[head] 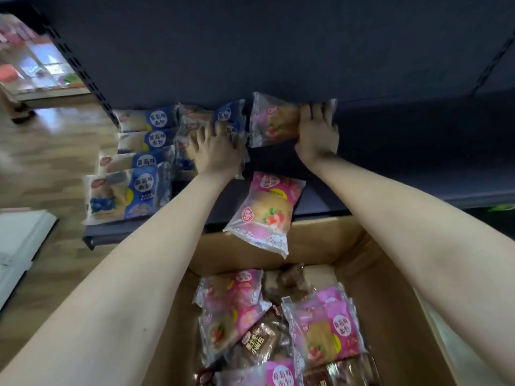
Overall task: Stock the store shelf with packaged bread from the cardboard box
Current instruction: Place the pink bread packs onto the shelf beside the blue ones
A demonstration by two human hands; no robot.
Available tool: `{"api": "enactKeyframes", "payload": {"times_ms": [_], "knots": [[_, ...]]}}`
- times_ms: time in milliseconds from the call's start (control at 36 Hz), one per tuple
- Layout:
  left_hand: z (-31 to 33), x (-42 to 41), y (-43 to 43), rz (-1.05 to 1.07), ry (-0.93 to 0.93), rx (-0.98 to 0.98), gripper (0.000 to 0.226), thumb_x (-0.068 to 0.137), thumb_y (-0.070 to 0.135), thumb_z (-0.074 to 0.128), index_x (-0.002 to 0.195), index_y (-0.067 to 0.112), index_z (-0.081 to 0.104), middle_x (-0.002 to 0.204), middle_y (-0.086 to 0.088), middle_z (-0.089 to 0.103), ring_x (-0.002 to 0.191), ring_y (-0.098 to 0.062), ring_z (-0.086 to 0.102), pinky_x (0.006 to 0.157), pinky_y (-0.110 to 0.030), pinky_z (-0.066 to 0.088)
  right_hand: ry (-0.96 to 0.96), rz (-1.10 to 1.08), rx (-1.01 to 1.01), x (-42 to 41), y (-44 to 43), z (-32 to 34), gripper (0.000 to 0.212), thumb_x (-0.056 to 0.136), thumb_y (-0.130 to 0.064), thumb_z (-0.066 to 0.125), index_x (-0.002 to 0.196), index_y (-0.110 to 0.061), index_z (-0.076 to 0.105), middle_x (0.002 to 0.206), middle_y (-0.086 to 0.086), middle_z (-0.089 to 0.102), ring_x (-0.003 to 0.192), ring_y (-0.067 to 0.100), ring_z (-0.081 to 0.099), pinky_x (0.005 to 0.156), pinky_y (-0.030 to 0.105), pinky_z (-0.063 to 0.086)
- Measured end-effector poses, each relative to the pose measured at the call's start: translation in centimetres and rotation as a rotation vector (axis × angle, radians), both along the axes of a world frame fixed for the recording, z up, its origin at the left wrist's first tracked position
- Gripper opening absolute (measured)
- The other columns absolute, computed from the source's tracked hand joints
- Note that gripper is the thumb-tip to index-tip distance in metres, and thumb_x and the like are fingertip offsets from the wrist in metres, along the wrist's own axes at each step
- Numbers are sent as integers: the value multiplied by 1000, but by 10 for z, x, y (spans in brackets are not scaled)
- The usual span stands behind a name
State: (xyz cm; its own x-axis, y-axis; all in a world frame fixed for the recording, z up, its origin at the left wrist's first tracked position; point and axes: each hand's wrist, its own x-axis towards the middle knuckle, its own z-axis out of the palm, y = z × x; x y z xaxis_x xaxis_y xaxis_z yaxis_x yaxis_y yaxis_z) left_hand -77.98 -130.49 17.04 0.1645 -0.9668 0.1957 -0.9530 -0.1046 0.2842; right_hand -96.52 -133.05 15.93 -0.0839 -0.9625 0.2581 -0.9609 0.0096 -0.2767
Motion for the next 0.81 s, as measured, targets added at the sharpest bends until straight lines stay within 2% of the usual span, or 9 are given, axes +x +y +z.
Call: {"api": "enactKeyframes", "payload": {"times_ms": [83, 167, 250, 389, 472, 583, 639, 722, 806], "knots": [[-16, 10, -3, -48, -33, 51, 56, 99, 43, 30, 149, 18, 25, 160, -7, 14, 147, -31, 7, 117, -49, -3, -44, -37, -3, 1, -7, -9, 73, 81, -2, 62, 144, -13, 27, 149, 9, 29, 144, 34, 12, 104, 52, 37], [-28, 14, -4, -80, -36, 75, 58, 98, 43, 32, 151, 24, 19, 161, -6, 10, 147, -33, 5, 117, -51, -4, -42, -47, -5, 4, -15, -13, 67, 87, -3, 55, 146, -17, 25, 151, 8, 28, 145, 34, 9, 104, 53, 33], [-36, 14, -3, -88, -28, 47, 60, 98, 42, 33, 153, 24, 15, 160, -8, 12, 147, -34, 5, 117, -51, -3, -22, -32, -20, 5, -22, -16, 59, 92, -5, 48, 145, -19, 27, 151, 6, 30, 145, 35, 7, 102, 52, 33], [-47, 14, -6, -93, -58, -34, 61, 97, 45, 33, 152, 22, 20, 159, -10, 19, 146, -35, 10, 117, -53, 0, -67, -37, -44, 7, -39, -19, 53, 92, -4, 46, 141, -18, 33, 150, 7, 32, 145, 34, 6, 104, 50, 34], [-52, 14, -8, -90, -86, -87, 68, 89, 50, 22, 150, 21, 26, 156, -12, 26, 144, -38, 17, 115, -54, 4, -92, -4, -58, 8, -51, -23, 55, 89, 0, 48, 140, -17, 35, 149, 9, 34, 145, 33, 7, 108, 51, 32], [-57, 14, -10, -88, -108, -121, 73, 85, 53, 18, 149, 19, 31, 155, -13, 29, 143, -41, 20, 114, -57, 6, -53, 64, -72, 16, -59, -28, 61, 86, 5, 47, 141, -15, 34, 151, 12, 29, 146, 33, 2, 117, 46, 17], [-57, 15, -11, -93, -106, -117, 73, 85, 53, 18, 149, 20, 30, 155, -13, 29, 143, -42, 19, 114, -58, 5, -51, 62, -78, 20, -59, -32, 66, 84, 6, 47, 143, -17, 32, 155, 9, 22, 147, 30, 1, 118, 48, 12], [-58, 15, -12, -98, -105, -122, 74, 85, 53, 17, 149, 19, 31, 155, -13, 28, 143, -42, 18, 114, -58, 5, -91, 22, -118, 25, -57, -42, 72, 83, 8, 44, 146, -24, 29, 159, 4, 8, 147, 26, -1, 116, 53, 11], [-59, 15, -11, -104, -100, -129, 72, 86, 52, 18, 149, 19, 32, 155, -13, 29, 143, -43, 18, 114, -59, 5, -100, -1, -157, 26, -55, -44, 76, 82, 8, 48, 147, -24, 25, 160, 5, 6, 147, 26, 0, 116, 55, 12]]}}
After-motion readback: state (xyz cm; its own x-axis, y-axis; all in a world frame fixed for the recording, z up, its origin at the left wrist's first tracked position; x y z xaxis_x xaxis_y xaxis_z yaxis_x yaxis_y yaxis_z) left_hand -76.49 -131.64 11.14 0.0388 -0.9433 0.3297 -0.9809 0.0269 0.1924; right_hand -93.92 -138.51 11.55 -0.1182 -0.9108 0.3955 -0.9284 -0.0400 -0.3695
